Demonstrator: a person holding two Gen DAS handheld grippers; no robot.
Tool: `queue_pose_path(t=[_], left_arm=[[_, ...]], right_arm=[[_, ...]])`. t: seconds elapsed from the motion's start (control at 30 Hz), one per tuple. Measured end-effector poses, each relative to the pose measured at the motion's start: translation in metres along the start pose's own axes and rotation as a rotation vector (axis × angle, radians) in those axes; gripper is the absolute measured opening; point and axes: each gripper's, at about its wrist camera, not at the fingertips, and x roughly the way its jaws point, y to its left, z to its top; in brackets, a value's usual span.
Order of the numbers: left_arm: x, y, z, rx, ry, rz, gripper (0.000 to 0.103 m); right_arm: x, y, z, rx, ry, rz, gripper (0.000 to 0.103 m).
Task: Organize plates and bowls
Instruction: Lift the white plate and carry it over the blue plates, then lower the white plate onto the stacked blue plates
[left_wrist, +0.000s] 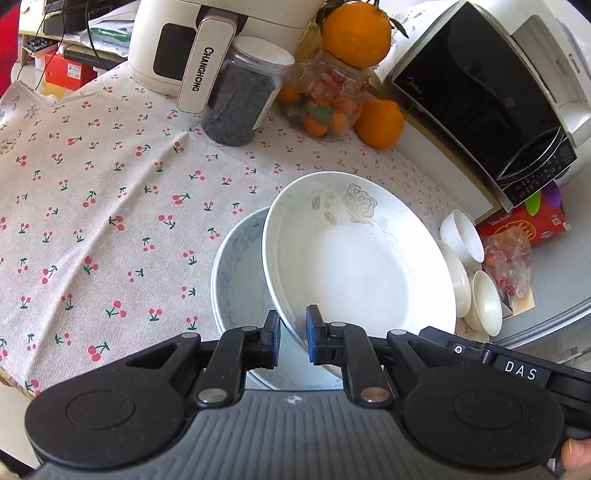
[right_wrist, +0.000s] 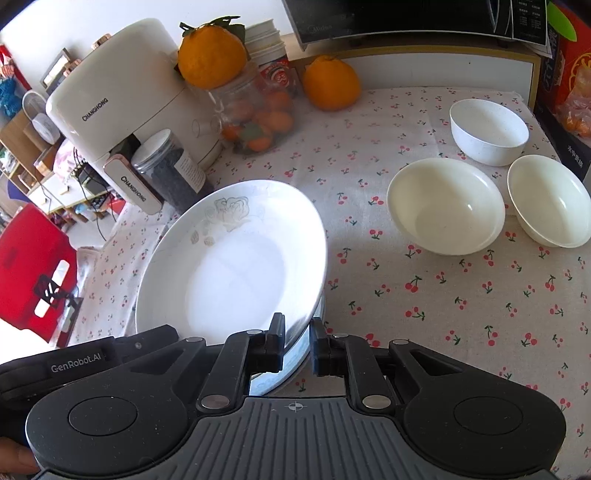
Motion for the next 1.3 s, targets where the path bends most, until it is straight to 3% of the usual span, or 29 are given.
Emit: queue_pose_path(t=[0.6, 1.3], left_arm=[[0.002, 0.012, -0.009, 0.031, 0.014, 0.078, 0.013], [0.005, 0.005, -0.015, 0.123, -0.023, 0.166, 0.016]], right_arm=[[0.026, 0.011, -0.009, 0.014, 0.099, -0.019, 0.014], [0.029, 0.024, -0.009, -0.019, 0.088, -0.082, 0.015]])
